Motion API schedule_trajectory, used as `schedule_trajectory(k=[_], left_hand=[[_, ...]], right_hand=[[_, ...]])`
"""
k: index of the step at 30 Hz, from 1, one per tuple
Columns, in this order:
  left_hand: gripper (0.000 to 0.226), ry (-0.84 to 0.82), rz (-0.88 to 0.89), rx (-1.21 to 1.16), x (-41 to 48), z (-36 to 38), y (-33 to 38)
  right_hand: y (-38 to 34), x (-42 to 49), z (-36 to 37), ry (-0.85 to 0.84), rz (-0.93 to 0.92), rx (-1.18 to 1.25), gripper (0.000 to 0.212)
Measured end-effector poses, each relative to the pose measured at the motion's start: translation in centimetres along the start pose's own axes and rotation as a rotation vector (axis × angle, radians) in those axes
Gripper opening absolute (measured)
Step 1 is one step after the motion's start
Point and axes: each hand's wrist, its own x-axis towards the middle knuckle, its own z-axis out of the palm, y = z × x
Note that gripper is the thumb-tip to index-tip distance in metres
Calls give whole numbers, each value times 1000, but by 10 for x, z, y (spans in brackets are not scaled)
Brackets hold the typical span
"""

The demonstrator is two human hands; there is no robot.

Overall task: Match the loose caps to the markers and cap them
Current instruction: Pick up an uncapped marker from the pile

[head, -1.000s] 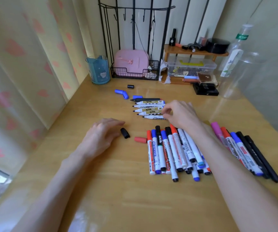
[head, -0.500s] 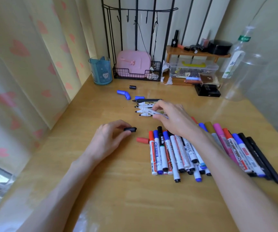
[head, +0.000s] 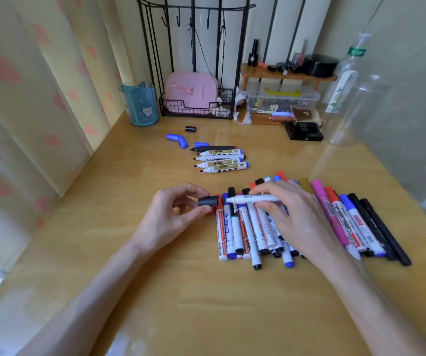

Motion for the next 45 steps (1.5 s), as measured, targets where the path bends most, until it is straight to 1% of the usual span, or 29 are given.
schedule_trajectory(k=[6,9,12,14,18,21,25,29,34,40,45], left_hand=[[19,-48,28,0,-3,2,6],[20,-46,52,0,-5,5,12],[28,-39,156,143,-7,4,16],[27,-23,240,252,-8,4,17],[25,18,304,305,-9,5,20],[24,10,308,305,-8,4,21],[21,-39,282,310,-4,3,22],[22,38,247,297,-2,-8,19],[23,98,222,268,-1,-18,16],[24,64,233,277,-2,-16,15],[22,0,281,315,-6,5,15]], right_hand=[[-1,-2,6,-6,-23,26,16],[-6,-4,9,-5,-51,34,18],[-13,-4,10,34,-76,51,20],[-15,-5,11,66,-97,43,20],[-18,-6,14,133,-128,-6,19],[-20,-7,14,136,-126,-5,20],[-15,-5,10,75,-71,32,18],[-10,-3,7,127,-49,-32,19],[-8,-3,7,128,-53,-49,19],[-8,-4,9,132,-56,-39,20],[-15,-7,18,100,-92,-37,20]])
